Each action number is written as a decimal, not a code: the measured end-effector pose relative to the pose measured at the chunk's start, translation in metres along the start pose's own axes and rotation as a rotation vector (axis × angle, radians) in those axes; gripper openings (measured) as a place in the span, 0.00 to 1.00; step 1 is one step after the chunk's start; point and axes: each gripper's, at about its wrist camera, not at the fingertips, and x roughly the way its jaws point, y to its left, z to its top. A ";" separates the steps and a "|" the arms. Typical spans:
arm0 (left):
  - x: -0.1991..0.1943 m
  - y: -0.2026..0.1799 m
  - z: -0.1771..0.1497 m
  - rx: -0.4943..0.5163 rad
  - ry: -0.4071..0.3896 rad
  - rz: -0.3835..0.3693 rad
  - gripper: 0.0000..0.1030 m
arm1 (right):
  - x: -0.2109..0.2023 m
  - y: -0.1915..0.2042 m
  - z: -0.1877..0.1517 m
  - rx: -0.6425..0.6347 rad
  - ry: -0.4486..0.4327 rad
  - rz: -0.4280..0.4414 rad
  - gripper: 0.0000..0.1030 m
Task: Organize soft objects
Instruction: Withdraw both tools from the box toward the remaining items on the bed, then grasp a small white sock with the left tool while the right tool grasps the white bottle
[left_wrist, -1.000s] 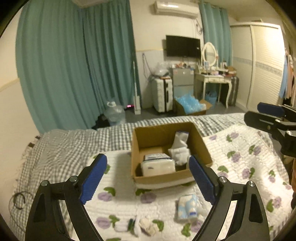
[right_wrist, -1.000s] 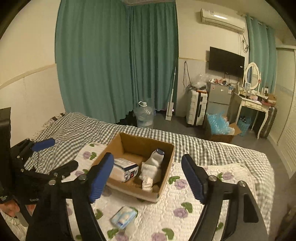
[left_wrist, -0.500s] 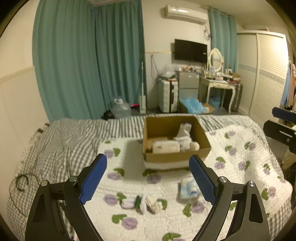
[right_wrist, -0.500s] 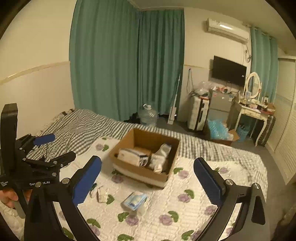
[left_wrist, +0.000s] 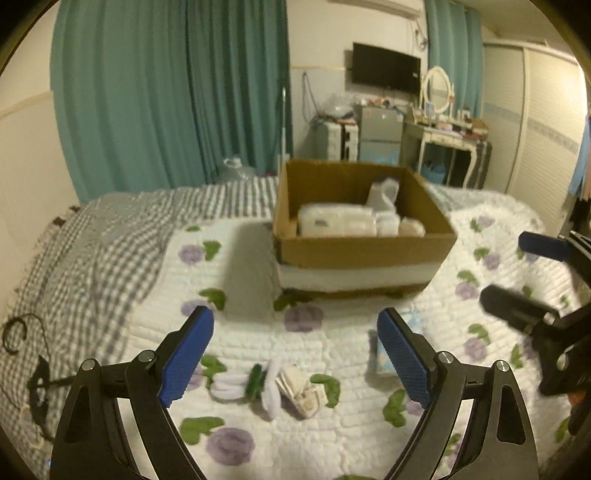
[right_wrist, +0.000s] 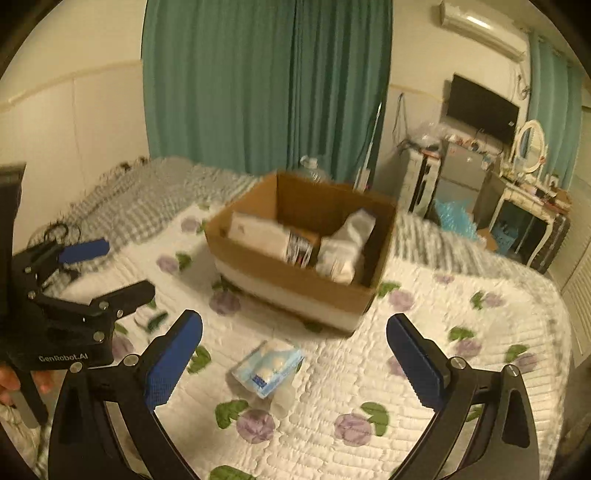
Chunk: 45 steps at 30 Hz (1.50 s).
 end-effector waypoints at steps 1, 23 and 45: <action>0.008 -0.003 -0.005 0.007 0.009 0.011 0.89 | 0.011 0.000 -0.007 -0.007 0.017 0.009 0.98; 0.037 0.002 -0.061 -0.034 0.106 0.011 0.87 | 0.108 -0.003 -0.096 -0.019 0.268 0.059 0.56; 0.087 -0.030 -0.089 0.019 0.234 0.014 0.53 | 0.053 -0.018 -0.084 0.043 0.156 0.096 0.28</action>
